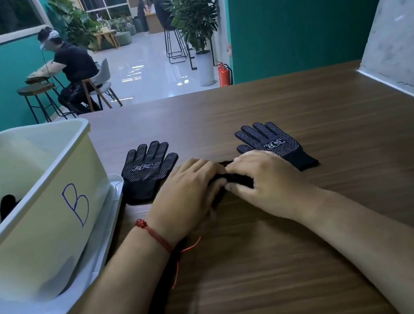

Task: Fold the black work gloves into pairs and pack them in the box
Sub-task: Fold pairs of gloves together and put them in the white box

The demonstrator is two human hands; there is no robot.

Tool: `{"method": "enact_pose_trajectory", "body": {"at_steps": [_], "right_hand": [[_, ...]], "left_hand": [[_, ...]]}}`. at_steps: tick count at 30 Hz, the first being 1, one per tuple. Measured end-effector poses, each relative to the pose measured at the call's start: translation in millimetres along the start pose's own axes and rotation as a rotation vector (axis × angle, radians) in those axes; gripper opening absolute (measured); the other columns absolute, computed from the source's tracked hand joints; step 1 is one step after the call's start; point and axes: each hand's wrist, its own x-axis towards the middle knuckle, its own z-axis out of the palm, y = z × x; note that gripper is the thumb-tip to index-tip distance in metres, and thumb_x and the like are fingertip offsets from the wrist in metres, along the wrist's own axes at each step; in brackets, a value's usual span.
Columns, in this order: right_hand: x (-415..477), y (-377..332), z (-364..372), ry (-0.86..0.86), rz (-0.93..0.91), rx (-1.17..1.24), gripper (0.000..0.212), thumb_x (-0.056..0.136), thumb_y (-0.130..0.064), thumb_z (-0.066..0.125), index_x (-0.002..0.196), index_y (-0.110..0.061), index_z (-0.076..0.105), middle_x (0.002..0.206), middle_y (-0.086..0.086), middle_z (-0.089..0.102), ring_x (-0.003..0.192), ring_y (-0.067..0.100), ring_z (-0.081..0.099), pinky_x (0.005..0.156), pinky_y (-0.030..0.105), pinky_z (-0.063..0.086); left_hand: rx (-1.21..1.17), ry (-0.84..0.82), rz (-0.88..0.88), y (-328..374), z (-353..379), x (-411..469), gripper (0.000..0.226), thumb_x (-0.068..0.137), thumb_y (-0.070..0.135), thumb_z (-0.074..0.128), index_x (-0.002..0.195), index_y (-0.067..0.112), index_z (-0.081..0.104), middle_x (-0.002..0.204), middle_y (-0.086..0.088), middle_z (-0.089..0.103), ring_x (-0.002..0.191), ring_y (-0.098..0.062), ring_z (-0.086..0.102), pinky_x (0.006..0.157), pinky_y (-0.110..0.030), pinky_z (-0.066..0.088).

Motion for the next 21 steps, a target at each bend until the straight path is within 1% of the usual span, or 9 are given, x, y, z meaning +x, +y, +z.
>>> {"method": "enact_pose_trajectory", "body": {"at_steps": [2, 5, 7, 9, 12, 14, 17, 19, 21], "right_hand": [[1, -1, -4, 0.095, 0.057, 0.179, 0.021, 0.094, -0.041, 0.073, 0.112, -0.033, 0.080, 0.102, -0.010, 0.078, 0.101, 0.013, 0.071, 0.090, 0.043, 0.056], [-5, -5, -10, 0.179, 0.165, 0.451, 0.011, 0.096, -0.033, 0.079, 0.106, -0.034, 0.082, 0.089, -0.010, 0.079, 0.083, 0.010, 0.074, 0.075, 0.040, 0.059], [-7, -9, -16, 0.195, 0.229, 0.654, 0.007, 0.096, -0.027, 0.080, 0.102, -0.028, 0.082, 0.083, 0.000, 0.078, 0.073, 0.026, 0.074, 0.066, 0.049, 0.062], [-7, -11, -21, 0.191, 0.272, 0.803, 0.007, 0.094, -0.022, 0.082, 0.101, -0.022, 0.083, 0.083, 0.008, 0.079, 0.072, 0.038, 0.074, 0.059, 0.052, 0.062], [-6, -8, -23, 0.184, 0.302, 0.965, 0.016, 0.089, -0.015, 0.085, 0.104, -0.014, 0.081, 0.092, 0.009, 0.081, 0.082, 0.028, 0.078, 0.068, 0.036, 0.063], [-5, -4, -23, 0.128, 0.329, 1.120, 0.024, 0.086, -0.014, 0.085, 0.107, -0.008, 0.079, 0.098, 0.014, 0.079, 0.091, 0.029, 0.077, 0.074, 0.038, 0.063], [-4, -1, -22, 0.100, 0.359, 1.257, 0.026, 0.084, -0.011, 0.084, 0.107, -0.004, 0.076, 0.098, 0.017, 0.074, 0.093, 0.033, 0.074, 0.078, 0.045, 0.062], [-3, 0, -22, 0.124, 0.354, 1.278, 0.022, 0.086, -0.004, 0.082, 0.106, 0.000, 0.075, 0.093, 0.015, 0.073, 0.086, 0.029, 0.073, 0.074, 0.041, 0.061], [-3, 0, -22, 0.140, 0.343, 1.273, 0.021, 0.088, 0.001, 0.079, 0.108, 0.005, 0.073, 0.089, 0.015, 0.073, 0.078, 0.025, 0.072, 0.068, 0.035, 0.058]], "left_hand": [[-0.163, 0.076, -0.070, 5, -6, 0, 0.016, 0.105, 0.031, 0.062, 0.117, 0.022, 0.067, 0.109, 0.008, 0.071, 0.104, -0.014, 0.066, 0.092, -0.034, 0.052], [-0.557, 0.139, -0.293, 8, -11, -3, 0.021, 0.099, 0.028, 0.074, 0.119, 0.023, 0.069, 0.106, 0.009, 0.076, 0.093, -0.007, 0.074, 0.081, -0.030, 0.058], [-0.758, 0.074, -0.379, 6, -11, -3, 0.019, 0.097, 0.027, 0.077, 0.114, 0.019, 0.073, 0.093, 0.000, 0.078, 0.080, -0.007, 0.072, 0.071, -0.031, 0.055], [-0.880, 0.064, -0.395, 10, -11, -3, 0.014, 0.099, 0.018, 0.074, 0.111, 0.014, 0.076, 0.084, 0.001, 0.079, 0.072, -0.004, 0.068, 0.067, -0.025, 0.053], [-0.950, 0.140, -0.383, 17, -12, -1, 0.014, 0.101, 0.006, 0.068, 0.113, 0.007, 0.075, 0.071, 0.014, 0.072, 0.065, 0.003, 0.063, 0.061, -0.014, 0.049], [-1.015, 0.189, -0.424, 18, -11, 1, 0.014, 0.103, 0.004, 0.064, 0.113, 0.002, 0.073, 0.064, 0.014, 0.067, 0.059, 0.002, 0.059, 0.056, -0.014, 0.047], [-1.114, 0.204, -0.478, 19, -15, 2, 0.016, 0.104, 0.007, 0.062, 0.116, 0.003, 0.071, 0.071, 0.002, 0.070, 0.059, -0.014, 0.063, 0.056, -0.027, 0.053], [-1.175, 0.144, -0.488, 19, -17, 1, 0.019, 0.102, 0.008, 0.066, 0.120, 0.005, 0.071, 0.077, -0.009, 0.073, 0.060, -0.025, 0.067, 0.058, -0.032, 0.055], [-1.204, 0.063, -0.472, 20, -17, -1, 0.026, 0.099, 0.006, 0.069, 0.125, 0.006, 0.071, 0.083, -0.016, 0.075, 0.066, -0.029, 0.070, 0.062, -0.032, 0.056]]}}
